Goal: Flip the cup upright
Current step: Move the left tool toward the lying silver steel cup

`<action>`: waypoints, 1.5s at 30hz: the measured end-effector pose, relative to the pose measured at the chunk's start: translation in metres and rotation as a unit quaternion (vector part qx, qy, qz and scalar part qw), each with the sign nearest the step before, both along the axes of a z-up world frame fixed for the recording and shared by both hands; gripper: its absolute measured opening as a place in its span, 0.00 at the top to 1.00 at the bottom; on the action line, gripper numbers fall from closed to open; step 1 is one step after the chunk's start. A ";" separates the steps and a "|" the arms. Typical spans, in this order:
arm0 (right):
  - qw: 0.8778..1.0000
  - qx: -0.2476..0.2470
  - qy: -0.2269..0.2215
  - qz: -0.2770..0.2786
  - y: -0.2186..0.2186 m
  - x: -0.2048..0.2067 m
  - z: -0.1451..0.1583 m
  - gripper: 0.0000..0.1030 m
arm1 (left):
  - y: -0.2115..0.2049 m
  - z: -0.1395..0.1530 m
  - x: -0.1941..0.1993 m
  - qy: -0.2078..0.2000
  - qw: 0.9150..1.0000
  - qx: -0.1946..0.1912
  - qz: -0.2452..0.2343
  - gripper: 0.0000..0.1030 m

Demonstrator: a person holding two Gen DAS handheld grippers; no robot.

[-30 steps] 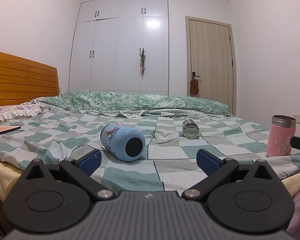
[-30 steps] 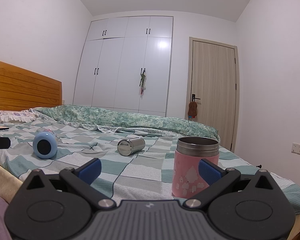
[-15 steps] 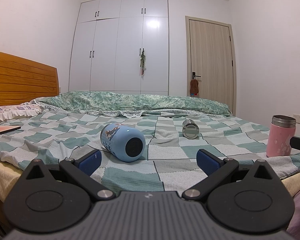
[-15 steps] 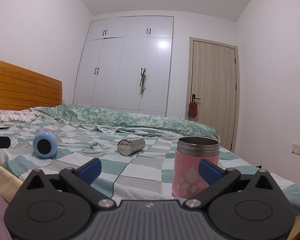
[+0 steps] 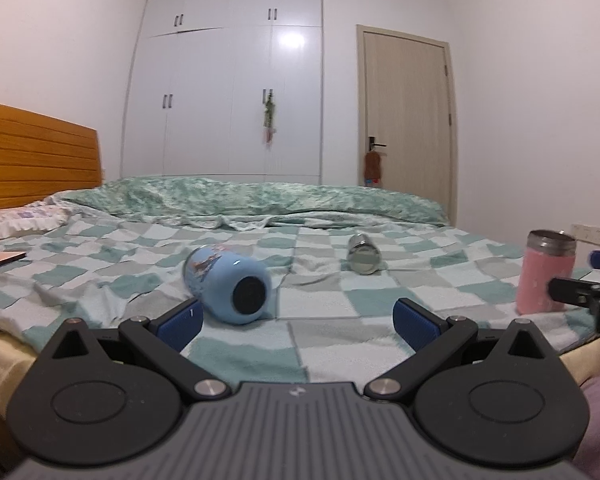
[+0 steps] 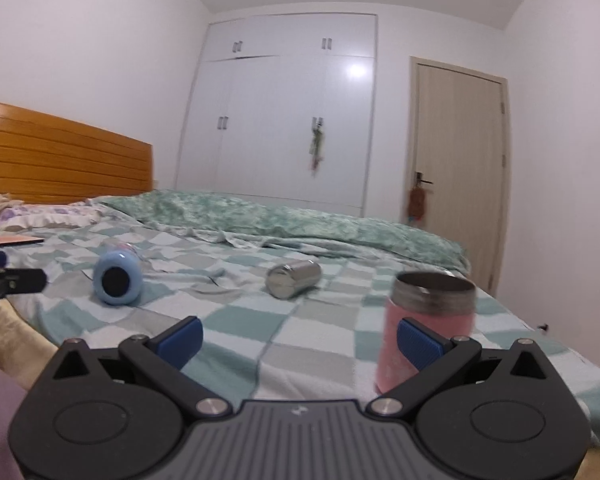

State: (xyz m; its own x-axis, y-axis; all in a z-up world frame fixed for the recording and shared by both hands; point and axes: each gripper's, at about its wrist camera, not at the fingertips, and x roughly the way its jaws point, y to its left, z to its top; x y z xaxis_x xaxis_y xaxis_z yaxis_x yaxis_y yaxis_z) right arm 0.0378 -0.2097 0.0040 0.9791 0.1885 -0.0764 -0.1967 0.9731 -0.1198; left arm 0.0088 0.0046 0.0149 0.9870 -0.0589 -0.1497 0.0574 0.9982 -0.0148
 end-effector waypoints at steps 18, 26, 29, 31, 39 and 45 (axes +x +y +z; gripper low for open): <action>0.998 -0.013 0.053 0.025 0.043 0.131 0.026 0.00 | -0.031 0.048 0.108 0.000 0.999 0.042 0.001 0.00; 0.996 -0.023 0.086 0.012 0.050 0.207 0.030 0.00 | -0.040 0.050 0.176 0.034 0.998 0.057 -0.011 0.00; 0.995 -0.029 0.096 0.004 0.045 0.240 0.032 0.00 | -0.049 0.053 0.210 0.051 0.997 0.059 -0.019 0.00; 0.994 -0.025 0.106 -0.003 0.040 0.259 0.031 0.00 | -0.054 0.054 0.229 0.062 0.996 0.060 -0.024 0.00; 0.989 -0.021 0.143 -0.031 0.008 0.324 0.030 0.00 | -0.086 0.050 0.322 0.124 0.989 0.077 -0.029 0.00; 0.988 -0.034 0.146 -0.026 -0.021 0.365 0.027 0.00 | -0.108 0.039 0.375 0.161 0.983 0.086 -0.034 0.00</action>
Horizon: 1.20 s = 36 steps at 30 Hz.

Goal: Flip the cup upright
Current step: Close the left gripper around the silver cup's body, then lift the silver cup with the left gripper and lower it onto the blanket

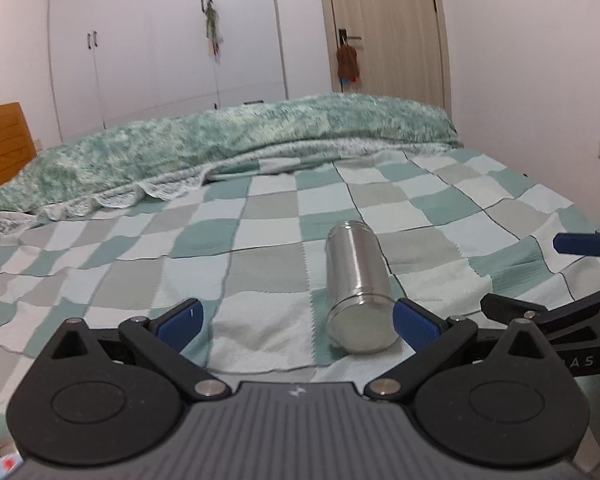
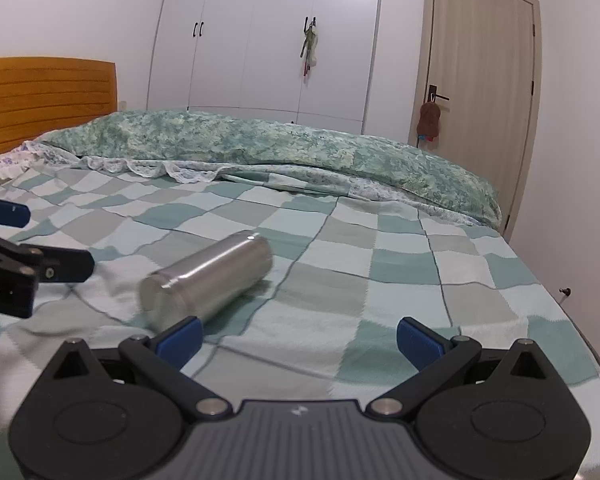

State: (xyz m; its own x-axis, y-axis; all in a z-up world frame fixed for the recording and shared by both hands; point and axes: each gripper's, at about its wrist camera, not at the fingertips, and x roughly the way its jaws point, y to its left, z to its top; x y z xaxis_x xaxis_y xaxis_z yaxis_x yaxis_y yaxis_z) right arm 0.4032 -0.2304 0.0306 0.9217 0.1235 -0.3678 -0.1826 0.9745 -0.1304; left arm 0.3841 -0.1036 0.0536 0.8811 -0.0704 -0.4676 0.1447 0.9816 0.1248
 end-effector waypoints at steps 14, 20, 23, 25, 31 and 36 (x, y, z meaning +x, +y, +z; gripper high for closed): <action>0.998 0.042 0.048 -0.015 -0.044 0.050 -0.021 0.00 | -0.045 -0.022 0.088 0.076 0.996 0.046 -0.015 0.00; 0.998 0.053 0.035 -0.028 -0.050 0.050 -0.021 0.00 | -0.059 -0.047 0.129 0.147 0.988 0.049 0.007 0.28; 0.998 0.054 0.030 -0.022 -0.049 0.048 -0.021 0.00 | -0.053 -0.048 0.124 0.164 0.986 0.012 0.006 0.39; 0.998 0.057 0.023 -0.020 -0.049 0.045 -0.021 0.00 | -0.051 -0.043 0.114 0.158 0.987 0.006 0.000 0.39; 0.997 0.074 -0.006 -0.007 -0.048 0.025 -0.011 0.00 | -0.050 -0.017 0.084 0.127 0.992 0.002 -0.006 0.39; 0.998 0.054 -0.039 0.004 -0.038 -0.001 0.004 0.00 | -0.049 0.005 0.057 0.118 0.993 0.003 -0.007 0.39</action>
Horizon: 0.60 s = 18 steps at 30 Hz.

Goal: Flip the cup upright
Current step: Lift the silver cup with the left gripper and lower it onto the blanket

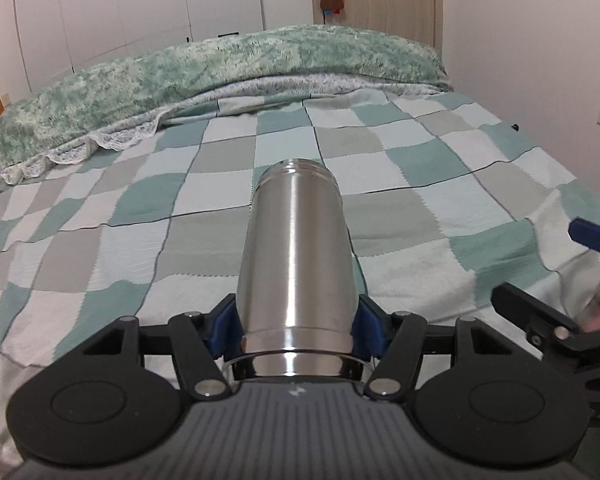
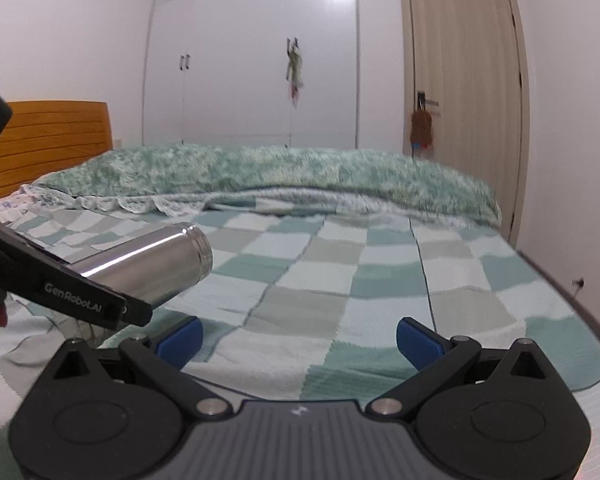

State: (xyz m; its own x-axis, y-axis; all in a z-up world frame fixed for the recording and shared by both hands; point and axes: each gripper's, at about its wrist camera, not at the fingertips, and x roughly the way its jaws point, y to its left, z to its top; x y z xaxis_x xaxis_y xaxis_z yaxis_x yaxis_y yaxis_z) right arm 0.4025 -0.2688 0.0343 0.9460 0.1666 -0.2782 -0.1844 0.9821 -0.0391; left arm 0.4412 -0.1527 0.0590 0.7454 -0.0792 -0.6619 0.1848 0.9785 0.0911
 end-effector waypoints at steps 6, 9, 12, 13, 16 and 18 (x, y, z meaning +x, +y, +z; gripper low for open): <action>1.000 -0.008 -0.016 0.000 0.005 -0.045 0.026 0.00 | 0.004 0.027 -0.053 -0.013 1.000 -0.001 -0.002 0.39; 1.000 -0.020 -0.019 -0.003 0.008 -0.073 0.038 0.00 | 0.006 0.037 -0.083 -0.016 1.000 -0.006 -0.005 0.39; 0.999 -0.027 -0.018 -0.001 0.009 -0.102 0.047 0.00 | 0.010 0.047 -0.114 -0.021 1.000 -0.014 -0.005 0.39; 0.999 -0.029 -0.017 0.000 0.010 -0.112 0.050 0.00 | 0.011 0.050 -0.125 -0.023 1.000 -0.017 -0.005 0.39; 0.999 -0.038 -0.014 0.003 0.014 -0.143 0.055 0.00 | 0.015 0.056 -0.155 -0.024 0.999 -0.026 -0.004 0.39; 0.999 -0.045 -0.009 0.006 0.017 -0.165 0.057 0.00 | 0.017 0.058 -0.176 -0.026 0.999 -0.027 -0.005 0.39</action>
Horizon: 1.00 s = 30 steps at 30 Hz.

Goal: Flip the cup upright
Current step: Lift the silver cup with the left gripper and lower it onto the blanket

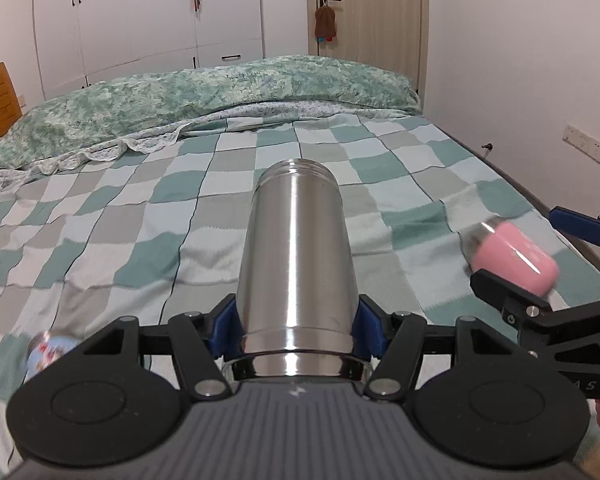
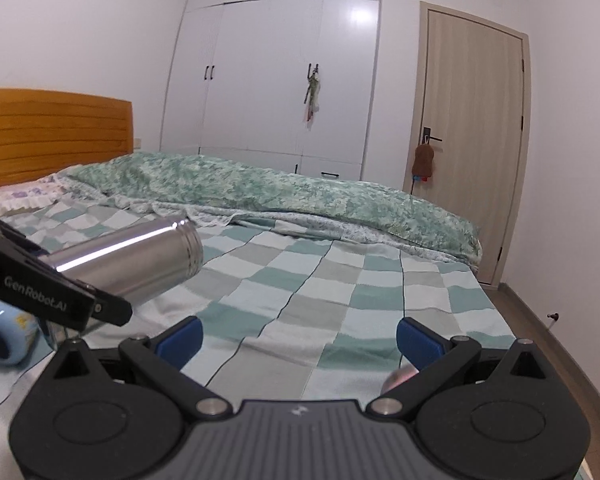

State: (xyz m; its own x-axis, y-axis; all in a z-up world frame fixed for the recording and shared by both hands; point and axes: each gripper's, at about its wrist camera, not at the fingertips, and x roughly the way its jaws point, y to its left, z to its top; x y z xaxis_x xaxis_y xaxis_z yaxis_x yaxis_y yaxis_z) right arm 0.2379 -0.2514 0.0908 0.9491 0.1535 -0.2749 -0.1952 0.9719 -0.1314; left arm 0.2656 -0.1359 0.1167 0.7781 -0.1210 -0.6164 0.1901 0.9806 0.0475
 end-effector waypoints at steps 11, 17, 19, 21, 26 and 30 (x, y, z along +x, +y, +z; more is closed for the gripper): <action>0.999 -0.019 0.045 0.018 0.014 -0.081 -0.013 0.00 | 0.010 -0.015 -0.087 0.014 1.000 -0.017 0.018 0.39; 0.996 -0.013 0.080 0.028 0.013 -0.102 -0.027 0.00 | 0.014 -0.038 -0.107 0.023 0.999 -0.023 0.041 0.39; 0.995 -0.009 0.092 0.029 0.012 -0.104 -0.031 0.00 | 0.015 -0.047 -0.111 0.026 0.998 -0.025 0.048 0.39; 0.994 -0.008 0.104 0.031 0.011 -0.108 -0.036 0.00 | 0.013 -0.055 -0.115 0.026 0.998 -0.021 0.054 0.39; 0.991 -0.020 0.128 0.029 0.012 -0.112 -0.047 0.00 | 0.008 -0.073 -0.120 0.035 0.997 -0.022 0.063 0.39; 0.989 -0.029 0.139 0.026 0.011 -0.118 -0.055 0.00 | 0.001 -0.090 -0.117 0.024 0.997 -0.010 0.075 0.39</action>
